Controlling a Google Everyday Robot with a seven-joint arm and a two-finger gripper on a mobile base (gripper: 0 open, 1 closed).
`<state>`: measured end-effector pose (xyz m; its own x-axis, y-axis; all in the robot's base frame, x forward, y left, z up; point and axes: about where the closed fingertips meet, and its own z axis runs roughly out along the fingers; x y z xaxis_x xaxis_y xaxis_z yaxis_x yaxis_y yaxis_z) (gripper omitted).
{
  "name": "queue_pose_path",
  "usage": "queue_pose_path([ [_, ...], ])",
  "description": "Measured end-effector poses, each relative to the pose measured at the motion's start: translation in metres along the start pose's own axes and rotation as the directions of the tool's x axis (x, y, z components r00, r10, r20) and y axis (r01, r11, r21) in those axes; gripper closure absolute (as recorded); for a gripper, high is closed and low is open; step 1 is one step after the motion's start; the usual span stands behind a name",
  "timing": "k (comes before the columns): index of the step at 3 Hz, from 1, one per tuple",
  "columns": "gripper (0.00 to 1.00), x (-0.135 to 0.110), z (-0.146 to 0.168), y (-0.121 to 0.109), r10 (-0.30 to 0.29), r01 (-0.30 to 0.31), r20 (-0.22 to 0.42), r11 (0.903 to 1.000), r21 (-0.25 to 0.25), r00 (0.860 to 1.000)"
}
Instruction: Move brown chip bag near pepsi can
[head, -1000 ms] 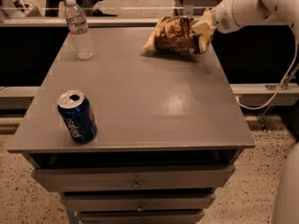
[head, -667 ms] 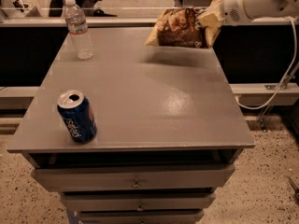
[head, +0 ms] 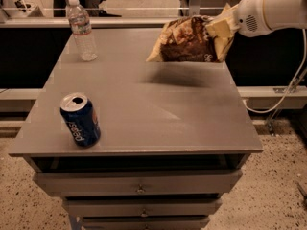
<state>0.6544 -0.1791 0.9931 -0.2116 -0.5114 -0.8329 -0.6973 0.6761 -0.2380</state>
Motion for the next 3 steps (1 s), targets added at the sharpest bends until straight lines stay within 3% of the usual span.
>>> queue_pose_path([
  [1, 1.00, 0.000, 0.000, 0.000, -0.001, 0.001, 0.001, 1.0000, 0.001, 1.000],
  [2, 1.00, -0.011, 0.000, 0.013, 0.033, -0.034, 0.025, 0.9990, 0.030, 0.999],
  [3, 1.00, -0.035, -0.002, 0.047, 0.103, -0.109, 0.070, 0.9909, 0.079, 0.992],
])
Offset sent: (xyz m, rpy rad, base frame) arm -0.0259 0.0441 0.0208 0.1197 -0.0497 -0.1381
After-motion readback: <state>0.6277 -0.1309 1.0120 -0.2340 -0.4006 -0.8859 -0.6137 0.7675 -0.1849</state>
